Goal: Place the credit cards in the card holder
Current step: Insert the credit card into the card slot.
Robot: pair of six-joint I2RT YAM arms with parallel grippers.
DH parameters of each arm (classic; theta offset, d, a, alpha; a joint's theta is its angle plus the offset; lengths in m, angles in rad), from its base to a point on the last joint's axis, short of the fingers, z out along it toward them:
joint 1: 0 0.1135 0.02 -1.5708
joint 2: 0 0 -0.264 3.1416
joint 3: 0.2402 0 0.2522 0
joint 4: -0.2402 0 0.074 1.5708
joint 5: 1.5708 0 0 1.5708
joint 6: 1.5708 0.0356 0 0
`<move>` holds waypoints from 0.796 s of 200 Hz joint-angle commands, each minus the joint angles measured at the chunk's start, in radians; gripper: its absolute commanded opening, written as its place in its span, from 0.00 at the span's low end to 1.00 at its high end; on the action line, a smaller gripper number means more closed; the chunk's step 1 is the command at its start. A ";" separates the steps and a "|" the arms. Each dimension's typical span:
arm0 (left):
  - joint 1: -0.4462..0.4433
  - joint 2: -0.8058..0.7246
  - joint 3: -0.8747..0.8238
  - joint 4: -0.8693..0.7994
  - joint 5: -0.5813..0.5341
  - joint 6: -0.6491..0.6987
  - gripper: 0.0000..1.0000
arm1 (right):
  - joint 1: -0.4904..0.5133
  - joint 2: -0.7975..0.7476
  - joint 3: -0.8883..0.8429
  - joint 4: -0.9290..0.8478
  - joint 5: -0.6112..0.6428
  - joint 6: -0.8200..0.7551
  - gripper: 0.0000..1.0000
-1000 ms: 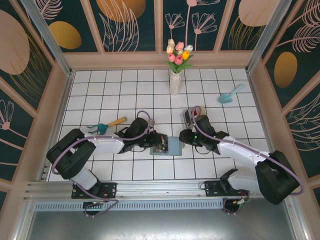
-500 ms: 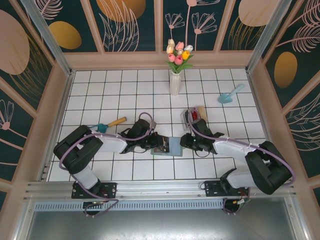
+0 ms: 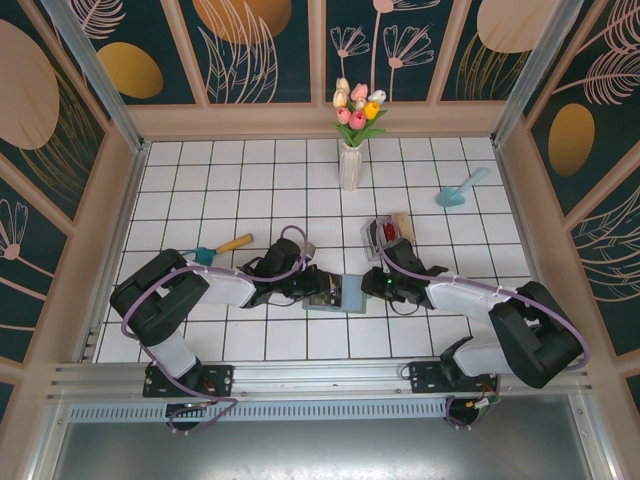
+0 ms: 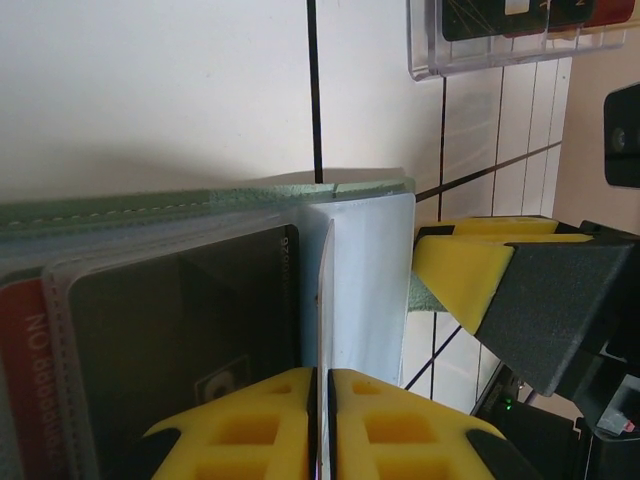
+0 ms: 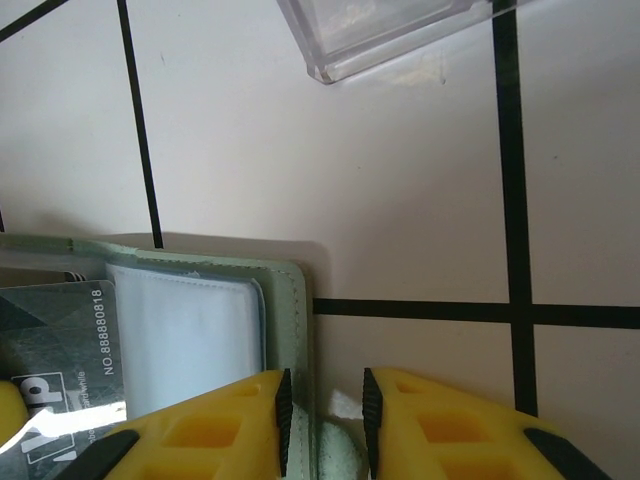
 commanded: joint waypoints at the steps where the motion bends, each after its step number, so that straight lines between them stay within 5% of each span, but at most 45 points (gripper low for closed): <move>1: -0.006 0.012 -0.014 0.051 0.024 -0.022 0.14 | 0.001 0.017 -0.006 0.001 -0.008 0.010 0.29; 159: -0.058 0.120 0.037 0.116 0.012 -0.109 0.13 | 0.002 0.027 -0.017 0.022 -0.024 0.014 0.23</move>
